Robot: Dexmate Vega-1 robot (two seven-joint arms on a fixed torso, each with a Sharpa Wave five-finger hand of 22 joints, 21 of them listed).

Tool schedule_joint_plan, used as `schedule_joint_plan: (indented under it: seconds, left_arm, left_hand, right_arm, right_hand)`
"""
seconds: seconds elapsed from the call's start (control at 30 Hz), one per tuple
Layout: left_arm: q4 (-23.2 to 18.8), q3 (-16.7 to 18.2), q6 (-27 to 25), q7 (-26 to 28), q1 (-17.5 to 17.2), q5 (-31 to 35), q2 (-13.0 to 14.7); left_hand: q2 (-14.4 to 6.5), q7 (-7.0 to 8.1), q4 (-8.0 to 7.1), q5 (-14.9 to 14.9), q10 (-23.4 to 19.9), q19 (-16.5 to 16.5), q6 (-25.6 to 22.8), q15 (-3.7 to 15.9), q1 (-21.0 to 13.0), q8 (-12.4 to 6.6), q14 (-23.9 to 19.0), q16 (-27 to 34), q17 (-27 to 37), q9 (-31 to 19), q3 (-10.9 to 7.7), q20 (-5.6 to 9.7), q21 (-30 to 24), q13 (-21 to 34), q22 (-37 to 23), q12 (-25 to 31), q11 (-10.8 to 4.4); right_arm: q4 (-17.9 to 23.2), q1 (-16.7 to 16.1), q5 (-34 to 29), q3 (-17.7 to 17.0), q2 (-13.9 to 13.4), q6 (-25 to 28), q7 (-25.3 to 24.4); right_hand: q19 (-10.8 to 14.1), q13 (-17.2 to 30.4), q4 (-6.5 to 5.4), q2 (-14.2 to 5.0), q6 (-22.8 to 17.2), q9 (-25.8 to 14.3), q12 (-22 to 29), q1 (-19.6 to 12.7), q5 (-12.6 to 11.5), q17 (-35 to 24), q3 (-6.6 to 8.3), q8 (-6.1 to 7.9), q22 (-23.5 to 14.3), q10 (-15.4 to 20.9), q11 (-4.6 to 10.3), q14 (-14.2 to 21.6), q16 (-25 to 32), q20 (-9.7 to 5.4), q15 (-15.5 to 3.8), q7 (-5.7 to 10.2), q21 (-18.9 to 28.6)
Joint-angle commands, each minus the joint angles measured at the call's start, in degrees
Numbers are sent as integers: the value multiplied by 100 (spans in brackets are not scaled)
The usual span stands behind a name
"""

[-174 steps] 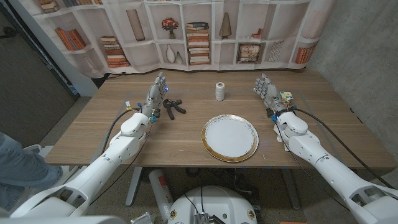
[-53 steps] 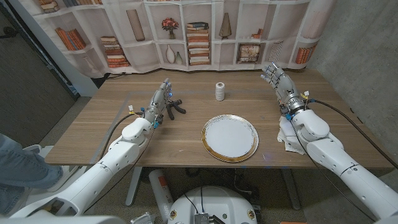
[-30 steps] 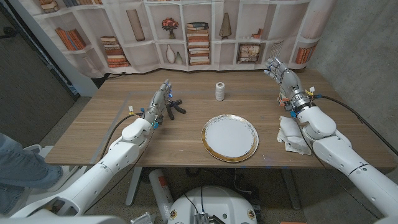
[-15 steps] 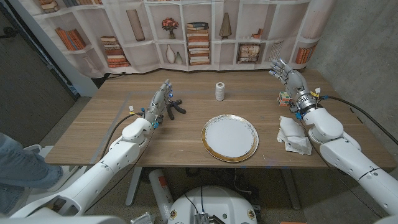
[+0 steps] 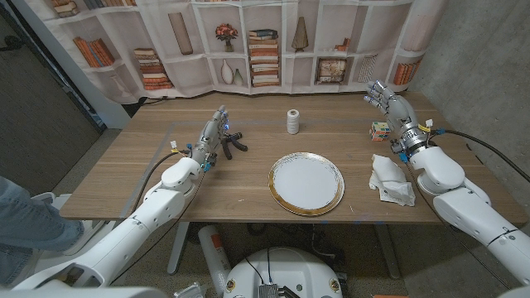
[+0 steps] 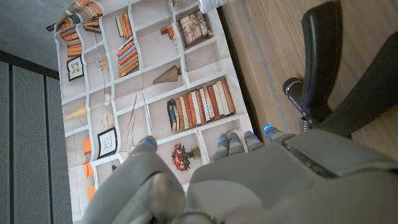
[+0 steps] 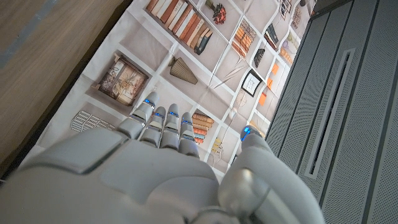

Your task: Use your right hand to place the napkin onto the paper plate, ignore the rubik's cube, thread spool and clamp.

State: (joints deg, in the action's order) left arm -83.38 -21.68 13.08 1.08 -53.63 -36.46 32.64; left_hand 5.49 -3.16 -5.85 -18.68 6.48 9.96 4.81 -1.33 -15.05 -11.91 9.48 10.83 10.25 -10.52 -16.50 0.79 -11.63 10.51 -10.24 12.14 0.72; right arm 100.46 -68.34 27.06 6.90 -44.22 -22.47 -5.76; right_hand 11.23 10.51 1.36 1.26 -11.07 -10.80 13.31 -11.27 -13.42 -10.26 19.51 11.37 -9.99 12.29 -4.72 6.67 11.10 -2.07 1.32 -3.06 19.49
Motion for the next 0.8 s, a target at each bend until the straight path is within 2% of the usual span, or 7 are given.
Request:
schedule_joint_plan:
  seconds: [0.03,0.37,0.8]
  left_arm:
    - [-186,17,-141,91,-84,33,100]
    - [-377,7,-272,159,-75,77,169]
    - [-526,1,-308,241,-85,141,191]
  left_hand:
    - [-18,-6,12,-61,-32,67,-36,22,-33,-3,-20,1,12,-25,27,-32,1,32,-23,1,-15]
    - [-29,-5,15,-63,-33,70,-41,19,-43,3,-19,-3,12,-26,37,-34,2,33,-24,-4,-8]
    - [-39,-3,17,-65,-52,70,-50,23,-51,8,-22,-4,13,-26,49,-35,1,33,-24,-1,-19]
  right_arm:
    - [15,-250,-182,-189,-49,-110,-84]
    - [100,-550,-461,-370,-39,-274,-227]
    - [92,-784,-549,-519,15,-375,-207]
  right_hand:
    - [83,25,36,-10,-32,-8,2,-35,27,-10,10,8,-29,60,18,91,-8,-82,-12,13,-9]
    - [127,25,49,-31,-69,-9,4,-47,25,-10,14,17,-29,89,28,127,-4,-86,-45,47,-25]
    - [150,26,60,-33,-99,-10,6,-47,25,-11,6,23,-30,117,44,146,-6,-86,-53,52,-47]
